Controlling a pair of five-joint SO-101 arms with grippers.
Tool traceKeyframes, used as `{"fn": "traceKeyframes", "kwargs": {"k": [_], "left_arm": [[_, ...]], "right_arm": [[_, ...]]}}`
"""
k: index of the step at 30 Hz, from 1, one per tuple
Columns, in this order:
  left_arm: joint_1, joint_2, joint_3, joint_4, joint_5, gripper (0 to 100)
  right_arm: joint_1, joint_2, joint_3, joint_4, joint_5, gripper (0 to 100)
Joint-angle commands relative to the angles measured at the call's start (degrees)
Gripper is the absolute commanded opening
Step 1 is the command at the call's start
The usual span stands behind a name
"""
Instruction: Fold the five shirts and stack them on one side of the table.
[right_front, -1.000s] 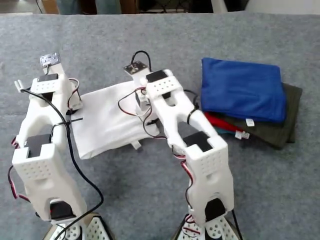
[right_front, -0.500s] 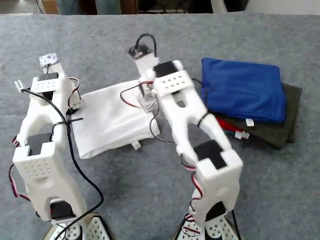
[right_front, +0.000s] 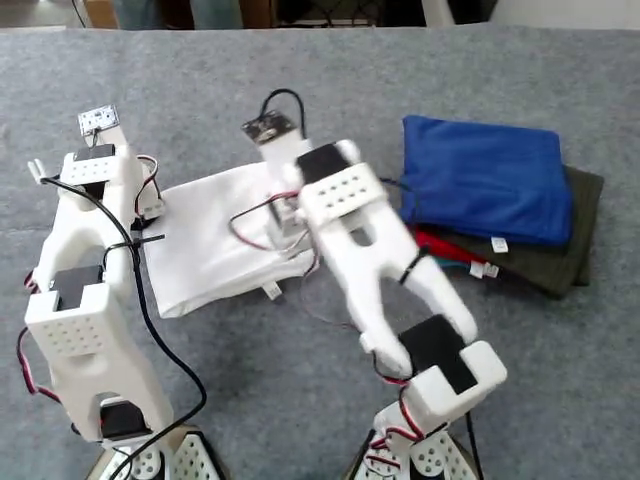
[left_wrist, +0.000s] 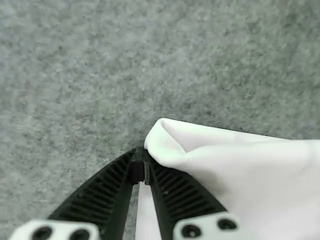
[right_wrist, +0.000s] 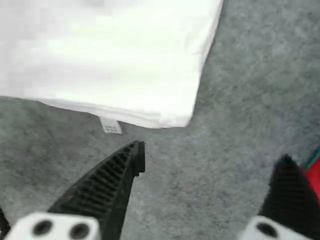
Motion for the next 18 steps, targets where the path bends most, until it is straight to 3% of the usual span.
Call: {"fn": "traceKeyframes", "kwargs": {"k": [1, 8, 18], "left_arm": [[-0.4, -0.44, -1.1, 0.79, -0.26, 3], [-0.4, -0.44, -1.1, 0.7, -0.35, 3], [-0.4, -0.44, -1.1, 0.88, -2.73, 3]], "right_arm": [[-2.99, 2.51, -1.54, -1.41, -6.51, 61.3], [-3.08, 14.55, -12.35, -0.88, -17.58, 61.5], [-3.34, 25.19, -25.89, 3.69, -22.15, 61.4]]}}
